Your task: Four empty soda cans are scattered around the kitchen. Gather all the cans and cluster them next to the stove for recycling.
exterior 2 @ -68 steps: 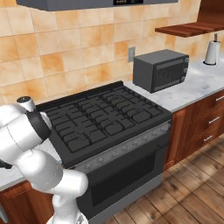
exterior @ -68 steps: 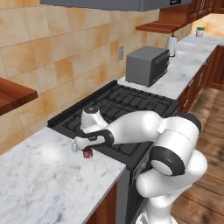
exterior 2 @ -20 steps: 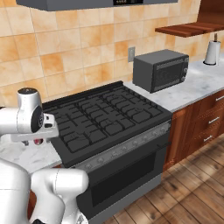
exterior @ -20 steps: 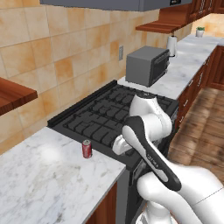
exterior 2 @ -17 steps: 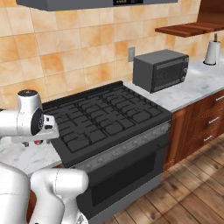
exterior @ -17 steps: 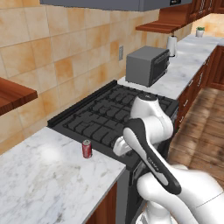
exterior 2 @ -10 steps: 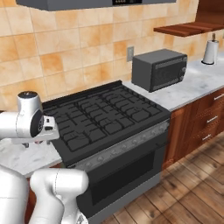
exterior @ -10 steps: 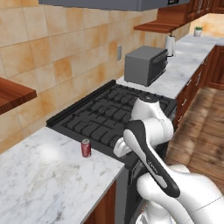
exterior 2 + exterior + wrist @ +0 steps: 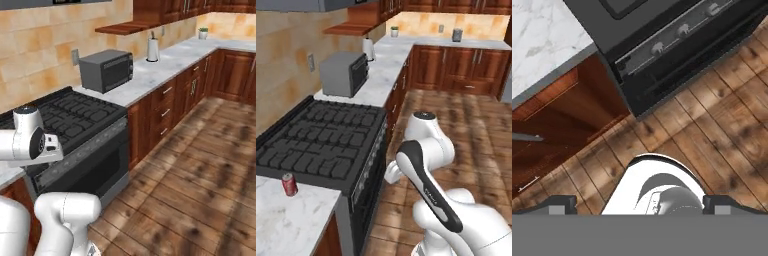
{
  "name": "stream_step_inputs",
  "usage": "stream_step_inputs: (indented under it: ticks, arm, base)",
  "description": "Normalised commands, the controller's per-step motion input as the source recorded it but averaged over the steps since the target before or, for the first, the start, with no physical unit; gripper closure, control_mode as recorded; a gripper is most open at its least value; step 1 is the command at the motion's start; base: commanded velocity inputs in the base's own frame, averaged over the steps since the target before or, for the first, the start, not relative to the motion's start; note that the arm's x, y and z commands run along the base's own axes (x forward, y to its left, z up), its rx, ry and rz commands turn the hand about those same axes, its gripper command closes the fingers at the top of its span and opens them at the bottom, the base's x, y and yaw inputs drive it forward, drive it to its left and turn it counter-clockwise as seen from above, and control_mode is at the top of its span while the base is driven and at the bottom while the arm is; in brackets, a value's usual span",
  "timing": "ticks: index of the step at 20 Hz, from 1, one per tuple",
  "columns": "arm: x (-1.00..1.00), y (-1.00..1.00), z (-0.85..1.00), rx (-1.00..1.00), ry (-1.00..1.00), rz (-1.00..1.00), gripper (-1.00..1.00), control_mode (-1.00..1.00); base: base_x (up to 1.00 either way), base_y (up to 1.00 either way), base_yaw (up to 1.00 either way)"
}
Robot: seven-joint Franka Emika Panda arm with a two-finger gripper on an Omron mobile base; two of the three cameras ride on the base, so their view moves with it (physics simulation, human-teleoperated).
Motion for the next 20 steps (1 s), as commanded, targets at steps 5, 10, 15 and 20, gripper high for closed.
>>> stream_step_inputs:
  ticks: [5,10,15,20]
  arm:
    - [0.0,0.0,0.0,0.0,0.0,0.0,-1.0,1.0]
    - [0.0,0.0,0.0,0.0,0.0,0.0,-1.0,1.0]
    - [0.0,0.0,0.0,0.0,0.0,0.0,-1.0,1.0]
    - [0.0,0.0,0.0,0.0,0.0,0.0,-1.0,1.0]
  base:
    - [-0.12,-0.3,-0.59]
    - [-0.3,-0.23,-0.55]
    - [-0.53,-0.35,-0.48]
    - [-0.96,-0.47,-0.47]
